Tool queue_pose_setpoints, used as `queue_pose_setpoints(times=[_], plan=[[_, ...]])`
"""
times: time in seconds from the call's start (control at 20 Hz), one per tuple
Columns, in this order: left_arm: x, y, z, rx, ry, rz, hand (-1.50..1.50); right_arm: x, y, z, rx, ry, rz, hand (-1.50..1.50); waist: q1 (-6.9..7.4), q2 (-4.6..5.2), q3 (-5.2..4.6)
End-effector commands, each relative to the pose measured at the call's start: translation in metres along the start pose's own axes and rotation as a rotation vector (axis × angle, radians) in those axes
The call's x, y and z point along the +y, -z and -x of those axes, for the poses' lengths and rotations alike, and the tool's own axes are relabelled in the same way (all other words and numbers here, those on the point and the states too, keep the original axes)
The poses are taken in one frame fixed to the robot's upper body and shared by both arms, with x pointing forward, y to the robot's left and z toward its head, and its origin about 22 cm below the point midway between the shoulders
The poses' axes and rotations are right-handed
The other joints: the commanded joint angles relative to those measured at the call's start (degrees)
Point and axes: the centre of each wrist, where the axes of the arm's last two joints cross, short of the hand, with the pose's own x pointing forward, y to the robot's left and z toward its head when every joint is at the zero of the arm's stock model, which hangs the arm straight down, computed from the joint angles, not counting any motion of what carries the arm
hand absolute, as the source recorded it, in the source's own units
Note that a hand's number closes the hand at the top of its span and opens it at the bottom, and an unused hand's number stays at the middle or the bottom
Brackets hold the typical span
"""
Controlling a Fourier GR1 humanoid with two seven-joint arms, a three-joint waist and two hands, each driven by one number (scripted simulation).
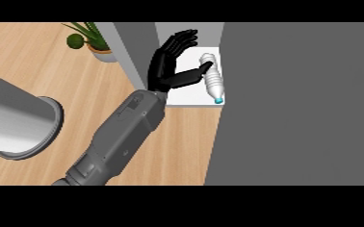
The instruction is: Pick up the bottled water, place it into the cabinet and close the cabinet
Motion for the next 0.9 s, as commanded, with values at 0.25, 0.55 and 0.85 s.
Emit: queue_pose_setpoints(times=[0.25, 0.55, 0.85], plan=[[0.018, -0.066, -0.01, 0.033, -0.011, 0.003, 1.5, -0.001, -0.005, -0.008, 0.027, -0.149, -0.196, 1.5, 1.12, -0.41, 0.06], [0.056, -0.121, -0.02, 0.013, -0.008, -0.024, 1.5, 0.009, -0.006, -0.042, 0.124, -0.087, -0.309, 1.5, 1.1, 0.18, -0.1], [0.078, -0.168, -0.061, 0.005, 0.003, -0.036, 1.5, 0.038, 0.004, -0.031, 0.106, 0.02, -0.332, 1.5, 1.09, 0.17, -0.07]])
